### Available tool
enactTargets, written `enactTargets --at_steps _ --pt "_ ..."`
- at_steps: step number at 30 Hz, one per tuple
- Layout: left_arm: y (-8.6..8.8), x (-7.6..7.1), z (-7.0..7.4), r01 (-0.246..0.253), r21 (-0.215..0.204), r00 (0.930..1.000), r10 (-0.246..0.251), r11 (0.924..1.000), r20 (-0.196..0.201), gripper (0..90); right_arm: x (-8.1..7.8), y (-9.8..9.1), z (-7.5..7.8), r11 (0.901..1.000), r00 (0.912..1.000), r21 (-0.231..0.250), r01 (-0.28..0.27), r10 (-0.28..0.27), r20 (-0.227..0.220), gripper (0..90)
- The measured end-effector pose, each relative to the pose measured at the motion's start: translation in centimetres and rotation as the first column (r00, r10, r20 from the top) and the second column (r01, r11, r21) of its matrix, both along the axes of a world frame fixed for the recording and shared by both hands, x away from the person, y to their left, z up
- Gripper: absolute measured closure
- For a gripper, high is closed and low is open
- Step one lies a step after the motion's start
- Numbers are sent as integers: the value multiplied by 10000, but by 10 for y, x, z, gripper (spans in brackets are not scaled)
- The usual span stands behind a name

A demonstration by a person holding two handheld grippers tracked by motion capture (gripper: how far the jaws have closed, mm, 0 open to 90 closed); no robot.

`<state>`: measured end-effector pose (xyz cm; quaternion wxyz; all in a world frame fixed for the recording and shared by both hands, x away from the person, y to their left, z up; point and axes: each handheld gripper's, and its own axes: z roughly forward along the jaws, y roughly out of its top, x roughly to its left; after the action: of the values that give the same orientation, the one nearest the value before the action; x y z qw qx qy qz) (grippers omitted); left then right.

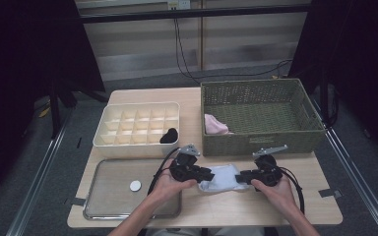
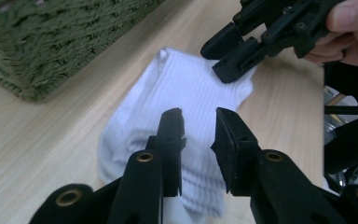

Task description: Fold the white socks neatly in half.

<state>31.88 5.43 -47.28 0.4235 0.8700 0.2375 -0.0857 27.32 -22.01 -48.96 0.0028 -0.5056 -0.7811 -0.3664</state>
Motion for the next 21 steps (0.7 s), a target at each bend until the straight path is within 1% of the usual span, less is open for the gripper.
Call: enactTargets --at_steps 1,2,3,4,6,7,8,10,11,13,14,15,16,17,18,19,20,21 --pt "-3 2 -6 -89 -170 9997 85 9998 -243 711 2 4 -3 9998 9999 -176 -133 134 42 687" --pt "-5 3 -8 -19 -99 9997 17 9999 -247 709 2 5 -3 9995 9998 -240 -209 209 10 695" --pt "-6 3 -9 50 124 9998 -48 9999 -166 703 3 7 -4 9992 9996 -264 -288 290 68 707" --pt "-5 3 -9 85 190 9998 -82 9998 -160 700 4 8 -4 9988 9991 -272 -412 415 121 717" --pt "-4 5 -8 -30 4 9998 30 10000 -200 692 6 12 -4 9980 9983 -295 -553 558 170 735" --pt "-4 4 -9 4 -22 9998 -4 10000 -212 692 6 14 -5 9975 9976 -250 -660 665 202 742" --pt "-5 4 -10 74 49 9999 -74 10000 -154 692 7 16 -4 9969 9971 -283 -733 739 205 748" --pt "-5 3 -12 268 204 9995 -264 9994 -195 721 7 21 -4 9945 9946 -325 -997 1005 271 753" --pt "-5 3 -14 265 281 9995 -261 9993 -157 736 6 24 -4 9925 9927 -340 -1170 1179 258 754" --pt "-5 5 -18 228 429 9994 -217 9988 -259 751 6 27 -4 9909 9909 -291 -1312 1320 261 753" --pt "-5 5 -20 224 334 9992 -213 9992 -338 761 6 28 -4 9915 9915 -247 -1278 1283 203 746" --pt "-5 6 -20 264 415 9992 -251 9988 -309 764 6 28 -4 9920 9921 -217 -1241 1245 178 727" --pt "-5 6 -20 264 415 9992 -251 9988 -309 765 6 28 -4 9920 9921 -217 -1241 1245 178 727" --pt "-4 5 -21 293 448 9992 -281 9986 -279 768 6 25 -5 9955 9955 12 -952 952 18 672" --pt "-4 5 -21 293 448 9992 -281 9986 -279 771 6 23 -5 9960 9961 132 -880 881 -9 659" --pt "-3 4 -22 287 412 9993 -277 9987 -258 771 6 23 -5 9960 9961 132 -880 881 -9 659" --pt "-3 4 -22 285 529 9995 -278 9982 -145 771 5 21 -5 9968 9970 189 -771 772 -63 646" --pt "-4 2 -23 217 550 9998 -219 9983 19 772 3 19 -5 9975 9978 291 -640 645 -162 630"
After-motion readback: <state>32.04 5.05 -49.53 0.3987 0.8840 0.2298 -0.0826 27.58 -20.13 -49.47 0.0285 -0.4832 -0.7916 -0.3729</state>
